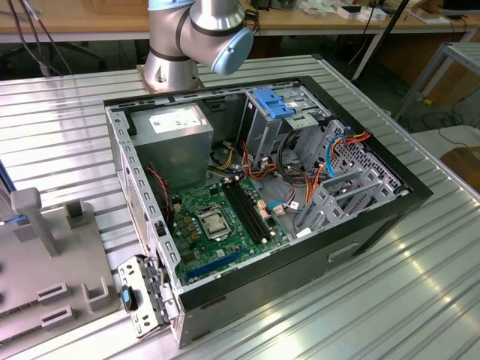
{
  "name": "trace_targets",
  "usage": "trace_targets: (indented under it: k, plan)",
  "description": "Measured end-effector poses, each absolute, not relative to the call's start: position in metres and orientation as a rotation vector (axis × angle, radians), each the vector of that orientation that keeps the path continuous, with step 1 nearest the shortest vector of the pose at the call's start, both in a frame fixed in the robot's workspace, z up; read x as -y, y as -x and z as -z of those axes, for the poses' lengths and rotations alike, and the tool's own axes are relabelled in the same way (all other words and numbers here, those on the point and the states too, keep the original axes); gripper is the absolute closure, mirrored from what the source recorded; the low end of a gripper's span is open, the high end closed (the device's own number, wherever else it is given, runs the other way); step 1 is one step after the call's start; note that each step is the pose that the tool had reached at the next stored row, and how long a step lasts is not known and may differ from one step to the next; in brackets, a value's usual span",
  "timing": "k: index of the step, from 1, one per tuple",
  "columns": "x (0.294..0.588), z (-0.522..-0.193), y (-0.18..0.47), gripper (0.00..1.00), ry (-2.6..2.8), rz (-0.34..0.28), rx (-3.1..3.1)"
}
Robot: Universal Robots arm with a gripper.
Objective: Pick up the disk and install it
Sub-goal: 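Pick up the disk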
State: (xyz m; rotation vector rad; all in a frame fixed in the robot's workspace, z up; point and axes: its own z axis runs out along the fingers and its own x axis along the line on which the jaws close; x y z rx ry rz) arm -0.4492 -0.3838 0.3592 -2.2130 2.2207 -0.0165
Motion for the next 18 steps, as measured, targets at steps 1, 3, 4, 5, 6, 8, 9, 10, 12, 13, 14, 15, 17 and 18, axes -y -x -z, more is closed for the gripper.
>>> trace_targets:
  k: [1,3,4,5,6,8,9,10,12,13,14,15,17,18]
  plan:
    - [0.3838,-0.3617,0.4492,0.63,2.213,0.017,-2.221]
    - [0.3838,-0.3636,0.4492,0.63,2.213,0.017,-2.221]
    - [0.3838,-0.3636,0.4491,0.63,2.213,0.017,-2.221]
    - [0.3838,-0.3638,0.4492,0.63,2.213,0.017,-2.221]
    - [0.3838,-0.3640,0.4492,0.63,2.213,0.017,-2.221]
    - [0.3838,-0.3643,0.4492,0.63,2.213,0.017,-2.221]
    - [0.3838,-0.3644,0.4492,0.63,2.213,0.017,-2.221]
    - [0.3838,-0.3646,0.4492,0.63,2.213,0.018,-2.221]
    - [0.3838,-0.3648,0.4492,0.63,2.213,0.018,-2.221]
    - [0.3838,-0.3650,0.4492,0.63,2.214,0.018,-2.221]
    - [0.3838,-0.3651,0.4492,0.63,2.214,0.018,-2.221]
    - [0.3838,-0.3655,0.4492,0.63,2.214,0.018,-2.221]
    - [0.3838,-0.3672,0.4491,0.63,2.214,0.018,-2.221]
    - [0.3838,-0.3686,0.4492,0.63,2.213,0.018,-2.221]
